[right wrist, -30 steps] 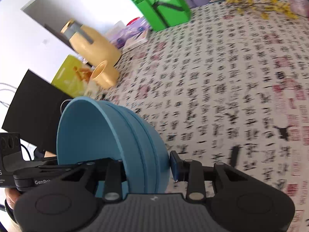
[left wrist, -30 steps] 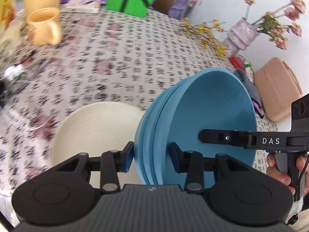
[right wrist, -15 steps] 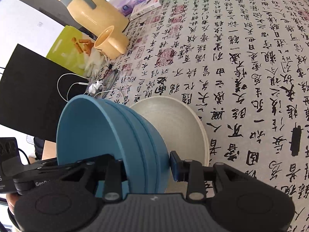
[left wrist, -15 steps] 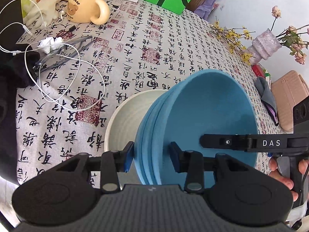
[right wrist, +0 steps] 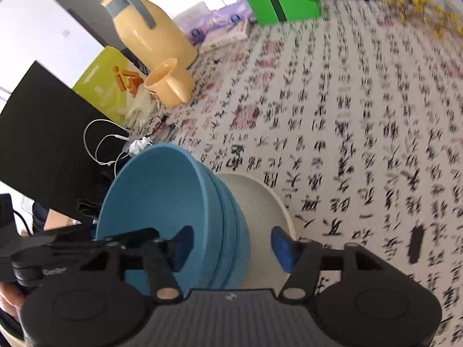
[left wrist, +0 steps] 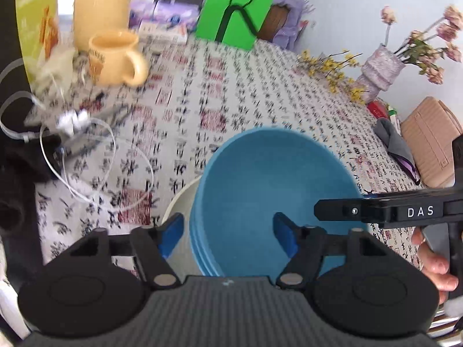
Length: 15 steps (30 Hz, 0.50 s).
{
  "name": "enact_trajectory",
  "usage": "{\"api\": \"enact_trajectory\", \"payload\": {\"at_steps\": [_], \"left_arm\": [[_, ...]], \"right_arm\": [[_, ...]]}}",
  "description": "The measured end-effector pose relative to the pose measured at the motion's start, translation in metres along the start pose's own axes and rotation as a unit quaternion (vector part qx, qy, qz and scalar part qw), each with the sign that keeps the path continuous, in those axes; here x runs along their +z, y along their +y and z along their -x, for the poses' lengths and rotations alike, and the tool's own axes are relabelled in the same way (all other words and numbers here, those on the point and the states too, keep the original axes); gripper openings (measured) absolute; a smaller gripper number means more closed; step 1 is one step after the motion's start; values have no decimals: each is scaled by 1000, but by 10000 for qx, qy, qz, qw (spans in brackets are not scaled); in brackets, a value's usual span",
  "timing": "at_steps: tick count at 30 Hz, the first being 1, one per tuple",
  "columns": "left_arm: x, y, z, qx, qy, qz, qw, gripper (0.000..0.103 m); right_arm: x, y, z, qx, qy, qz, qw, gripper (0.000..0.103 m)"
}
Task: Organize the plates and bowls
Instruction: 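Open both tools and release the bowls on the plates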
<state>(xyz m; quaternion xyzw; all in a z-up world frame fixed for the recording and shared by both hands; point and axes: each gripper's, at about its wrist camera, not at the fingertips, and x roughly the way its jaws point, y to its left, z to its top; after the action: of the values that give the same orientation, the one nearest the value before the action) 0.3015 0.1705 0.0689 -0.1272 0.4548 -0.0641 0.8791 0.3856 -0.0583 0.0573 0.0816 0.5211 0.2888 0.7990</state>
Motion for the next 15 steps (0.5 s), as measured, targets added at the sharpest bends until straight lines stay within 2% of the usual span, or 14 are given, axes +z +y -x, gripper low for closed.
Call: {"api": "enact_trajectory", "payload": {"at_steps": [6,8,15], "left_arm": [[6,-37,41,396,-775,-593,9944,86],[6,-52,47,432,-1019,-638,9918,88],[6,-112,33,435,-1340,-890,9860,99]], "right_arm": [[-6,3,55,-316,-511,682,9959,77],[-9,-2,72,-443,-676,790,9936,78],[-25,-52,121,-875,-1090,529,9888,80]]}}
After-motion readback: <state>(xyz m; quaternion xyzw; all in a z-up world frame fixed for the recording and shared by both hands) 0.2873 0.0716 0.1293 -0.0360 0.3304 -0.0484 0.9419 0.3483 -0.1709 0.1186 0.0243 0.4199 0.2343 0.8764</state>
